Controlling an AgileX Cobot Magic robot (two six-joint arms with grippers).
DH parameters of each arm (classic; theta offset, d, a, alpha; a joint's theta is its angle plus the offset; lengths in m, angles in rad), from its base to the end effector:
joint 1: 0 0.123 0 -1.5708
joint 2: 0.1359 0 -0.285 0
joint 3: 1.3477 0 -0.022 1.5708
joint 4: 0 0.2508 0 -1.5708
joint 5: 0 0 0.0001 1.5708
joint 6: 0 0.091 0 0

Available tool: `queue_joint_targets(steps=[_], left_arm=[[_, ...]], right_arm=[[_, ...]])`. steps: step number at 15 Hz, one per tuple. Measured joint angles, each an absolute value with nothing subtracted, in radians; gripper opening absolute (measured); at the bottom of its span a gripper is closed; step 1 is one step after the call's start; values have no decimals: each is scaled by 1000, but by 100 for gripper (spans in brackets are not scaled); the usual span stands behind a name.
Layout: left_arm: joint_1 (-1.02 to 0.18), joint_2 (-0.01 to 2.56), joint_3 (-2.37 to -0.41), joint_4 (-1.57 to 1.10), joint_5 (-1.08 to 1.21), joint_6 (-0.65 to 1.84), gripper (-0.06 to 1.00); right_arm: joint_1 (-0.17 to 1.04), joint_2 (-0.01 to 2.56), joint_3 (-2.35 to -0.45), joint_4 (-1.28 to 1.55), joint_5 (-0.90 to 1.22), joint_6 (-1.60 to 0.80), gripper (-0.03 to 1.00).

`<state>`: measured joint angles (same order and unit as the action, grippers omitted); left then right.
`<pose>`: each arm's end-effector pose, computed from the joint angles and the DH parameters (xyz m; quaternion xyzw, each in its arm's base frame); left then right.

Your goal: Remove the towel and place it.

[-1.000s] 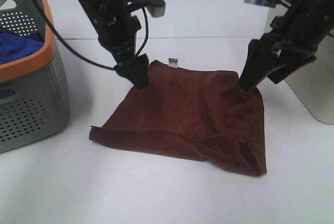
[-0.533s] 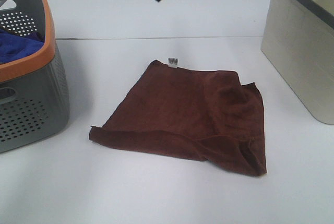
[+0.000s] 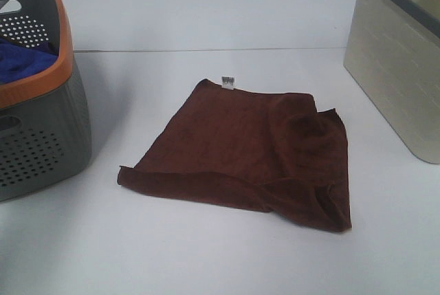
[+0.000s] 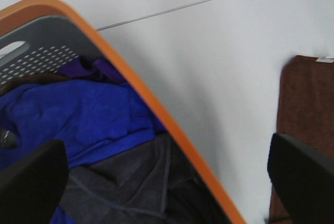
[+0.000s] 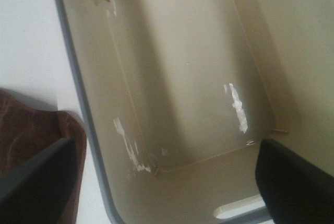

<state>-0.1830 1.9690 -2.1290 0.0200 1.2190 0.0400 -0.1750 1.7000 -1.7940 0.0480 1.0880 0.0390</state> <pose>0.4272 -0.0773 0.3758 0.1068 0.9494 -0.0111 0.2950 0.3684 -0.0612 0.3932 0.1045 0.9393 0.0015 0.3267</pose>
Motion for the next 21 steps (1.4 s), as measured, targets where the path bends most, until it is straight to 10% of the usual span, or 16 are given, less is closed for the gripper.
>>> queue_joint_targets(steps=[9, 21], left_arm=[[122, 1307, -1447, 96, 1197, 78, 98], [26, 509, -856, 222, 934, 130, 98]], right_arm=[[-228, 1071, -1314, 72, 1090, -60, 79], [-228, 239, -700, 80, 1015, -187, 76]])
